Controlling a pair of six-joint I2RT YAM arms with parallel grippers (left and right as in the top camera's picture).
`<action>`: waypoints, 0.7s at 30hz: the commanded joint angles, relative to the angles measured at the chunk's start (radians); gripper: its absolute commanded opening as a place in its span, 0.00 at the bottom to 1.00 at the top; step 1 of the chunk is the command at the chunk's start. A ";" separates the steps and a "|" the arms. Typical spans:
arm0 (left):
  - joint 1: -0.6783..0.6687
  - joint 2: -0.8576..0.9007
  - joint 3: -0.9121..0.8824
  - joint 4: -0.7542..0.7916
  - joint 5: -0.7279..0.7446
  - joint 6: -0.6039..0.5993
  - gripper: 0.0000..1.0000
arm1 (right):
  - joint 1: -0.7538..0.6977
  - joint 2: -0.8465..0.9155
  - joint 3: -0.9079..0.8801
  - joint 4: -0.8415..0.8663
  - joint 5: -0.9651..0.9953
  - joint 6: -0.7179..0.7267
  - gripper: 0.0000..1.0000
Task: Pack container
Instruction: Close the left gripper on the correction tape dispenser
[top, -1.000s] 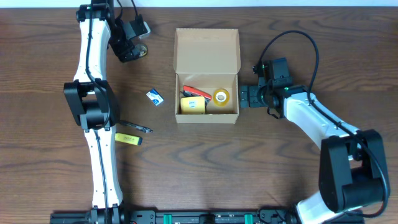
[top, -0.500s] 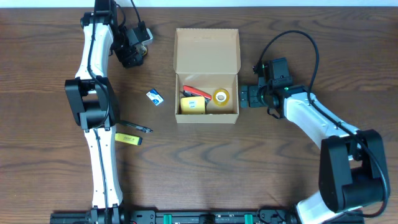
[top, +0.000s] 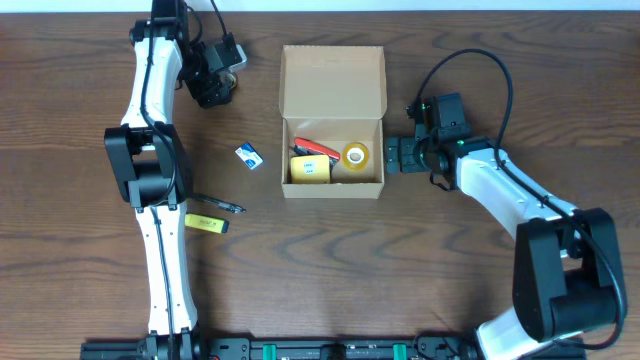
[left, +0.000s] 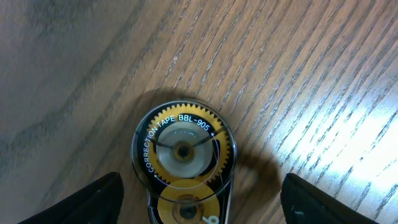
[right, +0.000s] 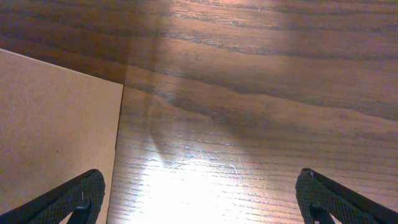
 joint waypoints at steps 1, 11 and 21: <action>0.004 0.032 -0.008 0.000 0.022 0.004 0.81 | -0.003 0.009 -0.002 -0.001 0.000 -0.014 0.99; 0.003 0.062 -0.008 0.008 0.022 0.003 0.80 | -0.003 0.009 -0.002 -0.001 0.000 -0.014 0.99; 0.003 0.062 -0.008 0.021 -0.006 0.003 0.59 | -0.003 0.009 -0.002 -0.001 0.000 -0.014 0.99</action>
